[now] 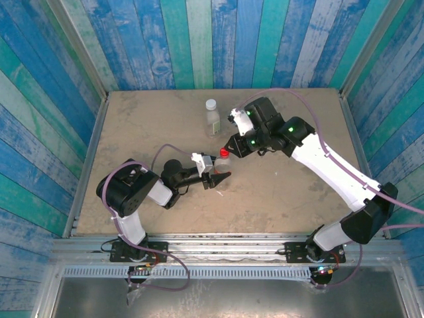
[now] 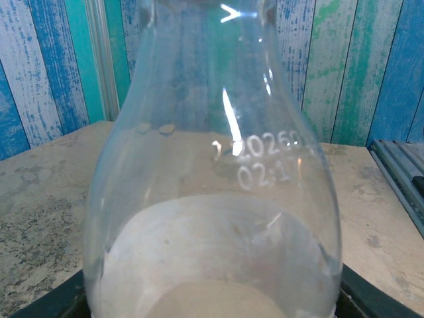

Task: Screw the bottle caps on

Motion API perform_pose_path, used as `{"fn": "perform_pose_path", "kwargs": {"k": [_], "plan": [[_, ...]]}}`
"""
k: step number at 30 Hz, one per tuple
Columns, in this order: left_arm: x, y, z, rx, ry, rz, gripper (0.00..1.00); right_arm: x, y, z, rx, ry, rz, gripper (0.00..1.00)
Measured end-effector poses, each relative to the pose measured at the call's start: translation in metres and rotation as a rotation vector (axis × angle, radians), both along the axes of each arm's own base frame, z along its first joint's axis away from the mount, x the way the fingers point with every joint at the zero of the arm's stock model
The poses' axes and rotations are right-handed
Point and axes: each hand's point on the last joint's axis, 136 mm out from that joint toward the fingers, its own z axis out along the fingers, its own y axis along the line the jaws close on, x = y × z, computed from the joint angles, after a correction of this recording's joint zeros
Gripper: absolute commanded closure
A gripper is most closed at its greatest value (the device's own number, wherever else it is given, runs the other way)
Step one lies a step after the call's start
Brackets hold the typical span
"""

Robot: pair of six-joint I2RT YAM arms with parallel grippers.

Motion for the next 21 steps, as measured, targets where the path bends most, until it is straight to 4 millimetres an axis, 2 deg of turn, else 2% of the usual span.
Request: {"fn": "perform_pose_path", "kwargs": {"k": [14, 21], "plan": [[0.0, -0.0001, -0.0002, 0.0, 0.002, -0.001, 0.38, -0.002, 0.0007, 0.0003, 0.014, 0.005, 0.006, 0.82], [0.0002, -0.0003, 0.0, 0.0, 0.001, -0.001, 0.38, -0.005, 0.0007, 0.0006, 0.022, 0.021, 0.017, 0.72]]}}
